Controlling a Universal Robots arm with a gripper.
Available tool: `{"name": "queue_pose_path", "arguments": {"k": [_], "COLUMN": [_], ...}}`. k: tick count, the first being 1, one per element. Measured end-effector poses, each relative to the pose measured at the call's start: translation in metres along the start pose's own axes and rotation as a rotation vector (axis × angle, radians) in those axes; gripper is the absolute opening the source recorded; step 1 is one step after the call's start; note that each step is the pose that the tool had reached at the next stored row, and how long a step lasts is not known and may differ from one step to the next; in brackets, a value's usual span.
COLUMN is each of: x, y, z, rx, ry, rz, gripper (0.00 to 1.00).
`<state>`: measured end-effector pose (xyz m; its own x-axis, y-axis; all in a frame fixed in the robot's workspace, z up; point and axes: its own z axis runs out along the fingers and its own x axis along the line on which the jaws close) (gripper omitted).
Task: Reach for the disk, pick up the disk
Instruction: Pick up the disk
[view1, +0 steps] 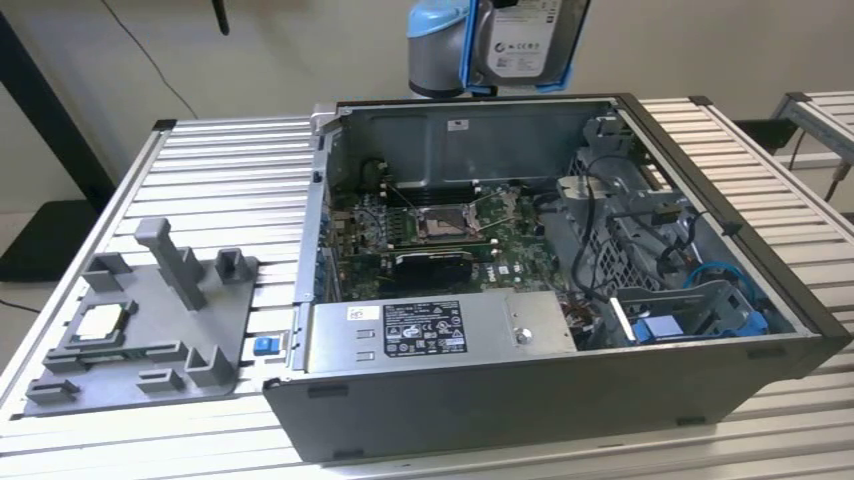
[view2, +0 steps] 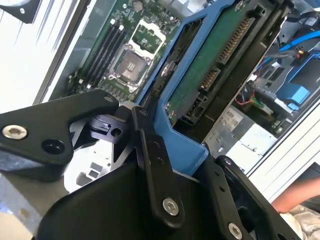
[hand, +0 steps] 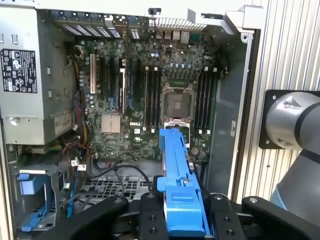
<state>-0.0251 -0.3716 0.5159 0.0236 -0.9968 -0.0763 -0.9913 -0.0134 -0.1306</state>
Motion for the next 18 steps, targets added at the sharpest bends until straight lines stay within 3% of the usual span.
{"name": "queue_pose_path", "arguments": {"k": [12, 18], "x": [0.0009, 0.0012], "y": [-0.0365, -0.0498], "z": [0.0048, 0.0073], "rx": [-0.0027, -0.0028], "ry": [-0.0001, 0.0008], "rz": [0.0, 0.0], "gripper": [0.0, 0.0]}}
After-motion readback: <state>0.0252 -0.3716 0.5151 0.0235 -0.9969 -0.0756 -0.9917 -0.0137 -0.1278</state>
